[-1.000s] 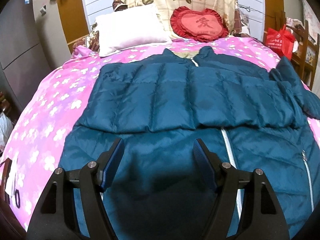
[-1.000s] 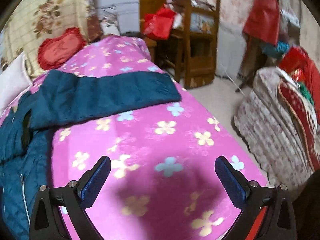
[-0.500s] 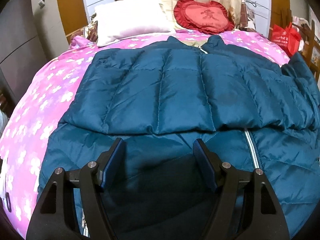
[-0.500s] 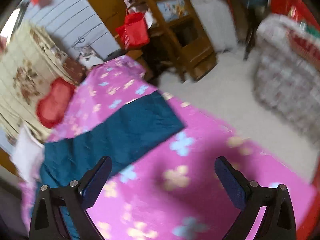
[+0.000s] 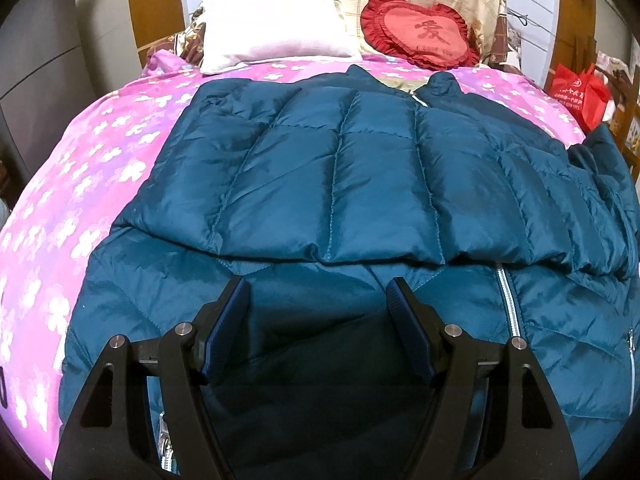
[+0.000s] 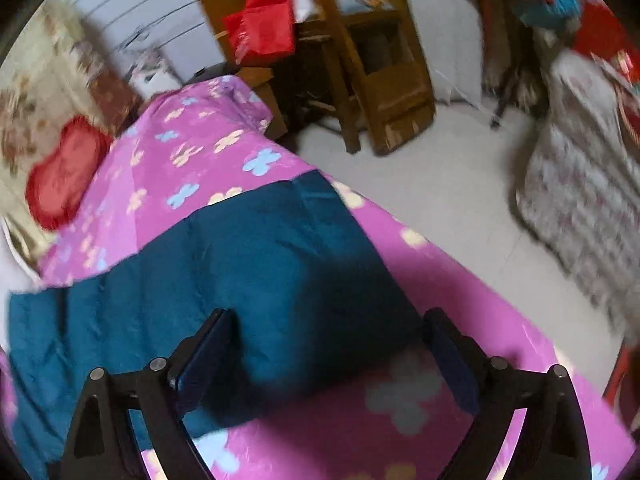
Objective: Fold large clothes
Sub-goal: 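Grasp the other sleeve with the right gripper and lift it, then fold the held sleeve across the jacket chest and open the right gripper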
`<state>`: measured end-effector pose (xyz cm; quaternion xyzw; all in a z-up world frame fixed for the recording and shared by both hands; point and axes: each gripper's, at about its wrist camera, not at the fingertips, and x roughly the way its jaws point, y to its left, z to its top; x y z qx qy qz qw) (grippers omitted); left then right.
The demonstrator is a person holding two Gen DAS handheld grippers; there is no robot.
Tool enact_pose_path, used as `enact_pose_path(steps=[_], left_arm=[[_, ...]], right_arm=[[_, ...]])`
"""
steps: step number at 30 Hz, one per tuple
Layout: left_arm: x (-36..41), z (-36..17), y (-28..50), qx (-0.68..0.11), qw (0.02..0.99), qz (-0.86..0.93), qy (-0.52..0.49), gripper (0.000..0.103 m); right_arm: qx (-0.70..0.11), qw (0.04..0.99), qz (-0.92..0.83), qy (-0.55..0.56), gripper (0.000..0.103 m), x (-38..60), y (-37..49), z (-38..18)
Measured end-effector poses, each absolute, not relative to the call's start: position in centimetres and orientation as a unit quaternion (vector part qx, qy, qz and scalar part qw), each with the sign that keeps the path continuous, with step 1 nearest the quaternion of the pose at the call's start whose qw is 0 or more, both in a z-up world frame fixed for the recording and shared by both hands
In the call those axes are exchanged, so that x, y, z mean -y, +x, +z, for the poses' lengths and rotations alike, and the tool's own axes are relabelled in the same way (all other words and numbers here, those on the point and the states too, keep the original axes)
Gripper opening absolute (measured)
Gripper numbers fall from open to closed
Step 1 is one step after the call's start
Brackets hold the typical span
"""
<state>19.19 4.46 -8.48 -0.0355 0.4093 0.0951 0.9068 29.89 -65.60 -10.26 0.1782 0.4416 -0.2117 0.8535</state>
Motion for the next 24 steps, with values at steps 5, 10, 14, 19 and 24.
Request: enact_pose_path(steps=[5,10,14,19,24], left_arm=[[-4.6,-8.5,19.2,-0.410,0.906,0.095,-0.037,0.072],[-4.9,-8.6,19.2,-0.411,0.905,0.098,-0.046,0.072],[-5.4,-8.7,19.2,-0.411,0.904,0.099,-0.057,0.072],[-6.2,-8.8,18.9,-0.410,0.904,0.097,-0.081,0.072],[-6.9,-8.8,18.7,-0.408,0.902,0.096,-0.100,0.072]], right_arm=[[-0.445,0.869,-0.186,0.112,0.039,63.4,30.1,-10.0],[-0.396,0.892,-0.215,0.041,0.025,60.1,27.6,-5.8],[-0.356,0.916,-0.186,-0.008,0.025,54.2,25.9,-1.0],[-0.316,0.944,-0.093,-0.001,0.025,43.8,24.7,2.3],[-0.310,0.950,0.020,-0.004,0.025,30.8,24.7,1.3]])
